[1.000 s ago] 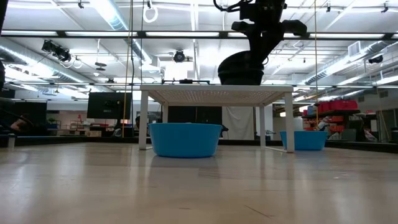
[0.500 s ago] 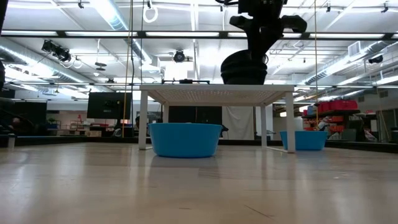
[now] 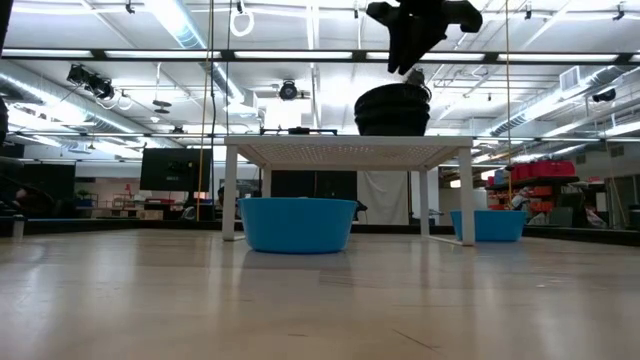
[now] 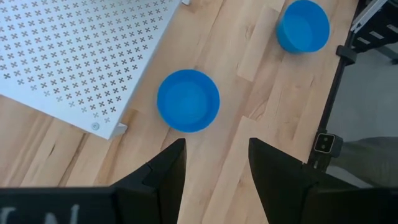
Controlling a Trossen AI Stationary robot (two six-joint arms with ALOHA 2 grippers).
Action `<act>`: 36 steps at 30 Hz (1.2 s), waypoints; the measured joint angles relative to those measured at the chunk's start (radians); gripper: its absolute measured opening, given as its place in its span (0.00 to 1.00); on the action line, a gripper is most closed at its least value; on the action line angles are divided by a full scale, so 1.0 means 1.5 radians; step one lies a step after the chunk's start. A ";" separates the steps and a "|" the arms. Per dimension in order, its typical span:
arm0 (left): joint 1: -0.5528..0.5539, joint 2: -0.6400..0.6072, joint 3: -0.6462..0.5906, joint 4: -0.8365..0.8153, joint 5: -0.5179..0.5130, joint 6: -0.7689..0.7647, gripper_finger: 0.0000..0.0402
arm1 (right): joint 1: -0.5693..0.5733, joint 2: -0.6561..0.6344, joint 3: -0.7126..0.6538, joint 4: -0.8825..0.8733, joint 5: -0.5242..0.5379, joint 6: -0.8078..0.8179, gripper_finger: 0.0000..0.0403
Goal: Pick & Place Mini bowls
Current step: Put the bottom right blue bowl on the shelf
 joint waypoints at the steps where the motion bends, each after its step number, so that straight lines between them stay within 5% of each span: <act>1: 0.000 0.000 0.000 0.000 0.000 0.002 0.45 | 0.000 0.000 0.002 -0.001 0.000 0.000 0.23; 14: 0.000 0.000 0.000 0.000 0.000 0.006 0.45 | 0.006 -0.002 0.002 -0.032 -0.031 0.119 0.23; 31: 0.000 0.000 0.000 0.000 0.000 0.023 0.45 | 0.107 -0.003 0.003 -0.197 -0.041 0.638 0.23; 36: 0.000 0.000 0.000 -0.002 0.000 0.023 0.45 | 0.131 -0.012 0.004 -0.193 -0.139 0.807 0.23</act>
